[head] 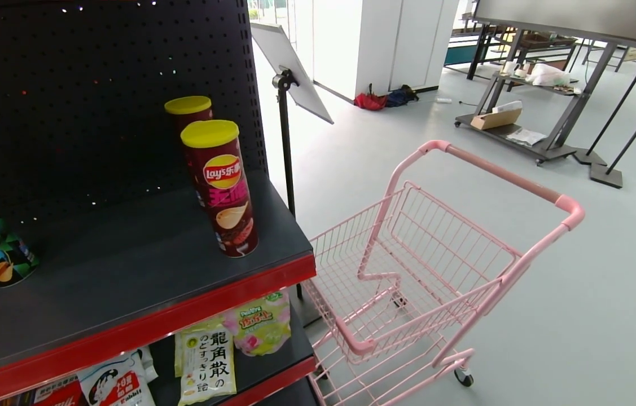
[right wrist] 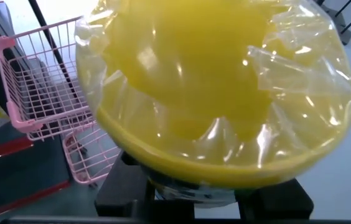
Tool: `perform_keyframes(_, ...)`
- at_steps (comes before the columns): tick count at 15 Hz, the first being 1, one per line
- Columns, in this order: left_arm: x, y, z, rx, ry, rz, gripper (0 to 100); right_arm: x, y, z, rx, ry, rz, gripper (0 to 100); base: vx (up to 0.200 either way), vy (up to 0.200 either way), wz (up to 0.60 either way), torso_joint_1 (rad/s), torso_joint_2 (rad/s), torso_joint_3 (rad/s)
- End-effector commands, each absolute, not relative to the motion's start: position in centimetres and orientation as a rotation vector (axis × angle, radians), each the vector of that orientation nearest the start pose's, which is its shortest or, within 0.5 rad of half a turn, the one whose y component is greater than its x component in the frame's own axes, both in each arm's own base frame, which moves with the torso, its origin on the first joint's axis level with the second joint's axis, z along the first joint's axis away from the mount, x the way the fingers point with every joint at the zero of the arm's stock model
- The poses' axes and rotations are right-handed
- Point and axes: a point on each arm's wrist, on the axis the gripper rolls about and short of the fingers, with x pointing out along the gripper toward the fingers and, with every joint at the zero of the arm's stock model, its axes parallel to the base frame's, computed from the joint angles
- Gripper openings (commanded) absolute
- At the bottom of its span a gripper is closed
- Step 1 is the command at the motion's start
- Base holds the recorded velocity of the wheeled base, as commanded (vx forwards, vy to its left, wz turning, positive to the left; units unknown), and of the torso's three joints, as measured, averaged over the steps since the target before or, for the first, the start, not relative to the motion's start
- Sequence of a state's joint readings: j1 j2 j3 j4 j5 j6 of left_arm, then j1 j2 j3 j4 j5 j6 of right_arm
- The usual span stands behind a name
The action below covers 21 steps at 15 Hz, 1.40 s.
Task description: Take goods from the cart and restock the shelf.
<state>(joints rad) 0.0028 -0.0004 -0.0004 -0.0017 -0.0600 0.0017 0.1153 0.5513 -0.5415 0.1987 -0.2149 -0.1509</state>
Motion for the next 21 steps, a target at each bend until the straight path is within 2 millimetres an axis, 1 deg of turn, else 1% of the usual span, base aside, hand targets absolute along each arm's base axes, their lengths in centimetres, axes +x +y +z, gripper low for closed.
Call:
perform_keyframes(1, -2.3, -0.1, 7.6, 0.002, -0.002, -0.057, 100, 2.3, -0.2, 21.0, -0.187, 0.228, -0.081, 0, 0.000, 0.000, 0.00, 0.168, -0.39, -0.237)
perform_keyframes(8, -2.3, -0.1, 7.6, 0.002, -0.002, -0.057, 100, 3.0, -0.1, 20.8, -0.193, 0.261, -0.078, 0, 0.000, 0.000, 0.00, 0.163, -0.37, -0.213)
perform_keyframes(16, -2.3, -0.1, 7.6, 0.002, -0.002, -0.057, 100, 3.1, -0.1, 20.2, -0.196, 0.281, -0.080, 0, 0.000, 0.000, 0.60, 0.030, -0.05, -0.030)
perform_keyframes(19, -2.3, -0.1, 7.6, 0.002, -0.002, -0.057, 100, 2.9, -0.2, 19.6, -0.195, 0.286, -0.079, 0, 0.000, 0.000, 0.60, 0.005, 0.00, 0.005)
perform_keyframes(21, -2.3, -0.1, 7.6, 0.002, -0.002, -0.057, 100, 2.1, -0.2, 19.6, -0.183, 0.248, -0.083, 0, 0.000, 0.000, 0.00, 0.000, 0.00, 0.000)
